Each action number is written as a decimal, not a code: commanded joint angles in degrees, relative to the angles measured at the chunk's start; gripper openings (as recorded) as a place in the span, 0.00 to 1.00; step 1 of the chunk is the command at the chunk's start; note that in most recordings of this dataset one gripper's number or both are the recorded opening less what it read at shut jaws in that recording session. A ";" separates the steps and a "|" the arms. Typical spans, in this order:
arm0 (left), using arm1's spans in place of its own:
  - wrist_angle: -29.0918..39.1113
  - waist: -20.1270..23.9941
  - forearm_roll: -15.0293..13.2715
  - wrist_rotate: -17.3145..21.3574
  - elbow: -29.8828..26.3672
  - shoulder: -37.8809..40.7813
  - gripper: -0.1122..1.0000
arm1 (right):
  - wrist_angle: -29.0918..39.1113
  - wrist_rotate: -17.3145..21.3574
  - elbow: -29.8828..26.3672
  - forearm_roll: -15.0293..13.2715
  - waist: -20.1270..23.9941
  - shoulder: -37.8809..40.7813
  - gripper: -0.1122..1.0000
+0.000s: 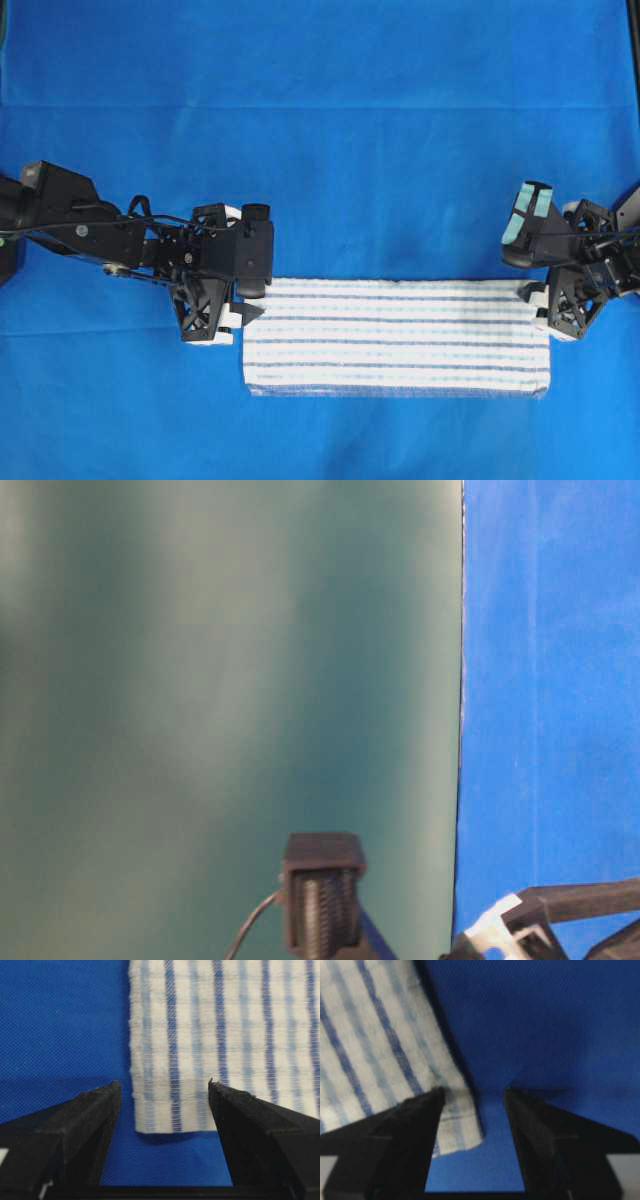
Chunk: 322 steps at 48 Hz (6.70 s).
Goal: Fold the blue towel.
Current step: 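Lower the folded edge onto the bottom edge and open both grippers, then grasp both short ends of the folded strip with both grippers, then lift the strip and rotate it to lie vertically, right gripper moving up, then release the strip and pull both grippers back to the sides, then move both grippers to the strip's top corners and grasp them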
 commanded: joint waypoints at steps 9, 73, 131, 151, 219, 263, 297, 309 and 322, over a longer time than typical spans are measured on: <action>0.35 0.35 0.00 -0.70 -0.88 -0.18 0.65 | -0.53 0.00 -0.35 1.05 0.00 0.79 0.61; 15.47 -1.05 0.00 -0.88 -4.92 -17.75 0.13 | 13.62 -0.09 -7.47 -1.67 2.29 -25.49 0.12; 6.15 -5.71 0.00 -0.88 -31.11 3.60 0.13 | 5.98 -1.93 -21.09 -25.49 -34.89 -7.29 0.12; 2.64 -5.36 0.26 -0.44 -36.47 7.91 0.13 | 6.50 -3.60 -23.20 -25.93 -36.65 -4.75 0.12; -8.96 -4.92 -0.18 -11.95 -18.98 6.77 0.13 | -7.47 -3.69 -35.95 -25.93 -36.12 19.51 0.12; -2.46 -1.32 0.26 -7.73 -6.86 -8.88 0.81 | -8.17 -3.78 -25.75 -26.10 -34.10 1.14 0.59; -25.05 5.71 0.09 0.70 12.57 -26.10 0.81 | -14.24 -2.99 -6.33 -25.93 -19.34 -27.60 0.59; -27.51 6.50 0.09 0.70 13.45 -26.98 0.81 | -14.50 -2.99 -5.89 -26.02 -18.63 -26.10 0.59; -27.42 10.37 0.09 1.05 8.79 -21.97 0.81 | -14.50 -2.99 -6.06 -26.10 -23.03 -25.14 0.62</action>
